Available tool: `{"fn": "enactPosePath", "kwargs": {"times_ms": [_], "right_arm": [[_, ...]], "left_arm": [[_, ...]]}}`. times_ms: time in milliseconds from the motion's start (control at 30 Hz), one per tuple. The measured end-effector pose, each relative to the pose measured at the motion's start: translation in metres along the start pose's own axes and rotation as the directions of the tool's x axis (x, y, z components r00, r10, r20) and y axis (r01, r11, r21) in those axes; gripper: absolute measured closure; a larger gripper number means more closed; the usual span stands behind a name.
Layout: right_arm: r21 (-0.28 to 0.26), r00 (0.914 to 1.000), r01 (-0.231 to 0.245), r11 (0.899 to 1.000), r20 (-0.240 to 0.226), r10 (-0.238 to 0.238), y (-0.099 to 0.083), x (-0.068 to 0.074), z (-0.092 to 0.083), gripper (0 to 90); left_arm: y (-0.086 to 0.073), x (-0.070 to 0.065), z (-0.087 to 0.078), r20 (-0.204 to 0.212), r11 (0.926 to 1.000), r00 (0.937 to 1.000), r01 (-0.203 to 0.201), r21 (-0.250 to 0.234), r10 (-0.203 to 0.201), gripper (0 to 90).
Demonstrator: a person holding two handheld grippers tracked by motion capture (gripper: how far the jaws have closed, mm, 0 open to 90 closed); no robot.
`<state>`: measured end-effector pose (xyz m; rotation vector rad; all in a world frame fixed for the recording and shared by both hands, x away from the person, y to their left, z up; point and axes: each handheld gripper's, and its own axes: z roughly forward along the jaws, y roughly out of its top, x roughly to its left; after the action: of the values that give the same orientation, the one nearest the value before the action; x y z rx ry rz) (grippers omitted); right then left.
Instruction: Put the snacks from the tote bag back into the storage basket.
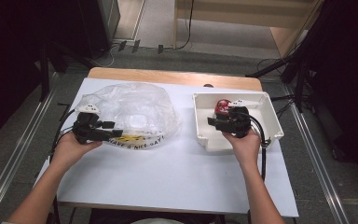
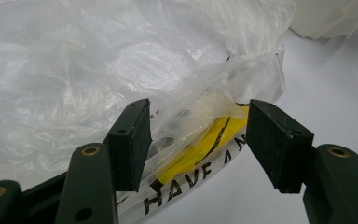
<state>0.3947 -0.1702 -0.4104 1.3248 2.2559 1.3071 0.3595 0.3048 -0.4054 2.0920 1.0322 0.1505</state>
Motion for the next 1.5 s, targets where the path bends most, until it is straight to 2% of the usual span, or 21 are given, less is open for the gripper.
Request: {"fn": "enactPosePath", "kwargs": {"times_ms": [233,333,533,800,1133,1500], "right_arm": [[-0.002,0.9996,0.022,1.0,-0.019,-0.022,0.003,0.011,-0.006,49.0],[0.025,0.9983,0.055,0.998,-0.019,-0.054,0.007,0.019,-0.006,45.7],[0.019,0.9944,0.094,0.995,-0.05,-0.093,0.011,0.036,-0.005,43.9],[0.024,0.9917,0.093,0.995,-0.091,-0.091,0.01,0.051,0.0,41.5],[0.022,0.9815,0.148,0.989,-0.126,-0.144,0.006,0.077,0.013,40.2],[0.026,0.9702,0.186,0.982,-0.163,-0.179,0.003,0.096,0.02,39.7]], "left_arm": [[0.001,-0.003,0.0,0.009,0.9999,0.9999,-0.006,-0.009,0.007,41.2],[0.001,-0.005,0.0,0.012,0.9999,0.9999,-0.011,-0.005,0.012,41.2],[0.001,-0.009,-0.001,0.018,0.9998,0.9996,-0.02,-0.003,0.02,41.2],[0.0,-0.014,-0.001,0.027,0.9996,0.9993,-0.027,-0.008,0.027,41.2],[-0.001,-0.021,0.001,0.037,0.9991,0.9984,-0.043,0.002,0.043,41.2],[-0.002,-0.027,0.002,0.048,0.9985,0.9973,-0.055,0.005,0.055,41.2]]}}
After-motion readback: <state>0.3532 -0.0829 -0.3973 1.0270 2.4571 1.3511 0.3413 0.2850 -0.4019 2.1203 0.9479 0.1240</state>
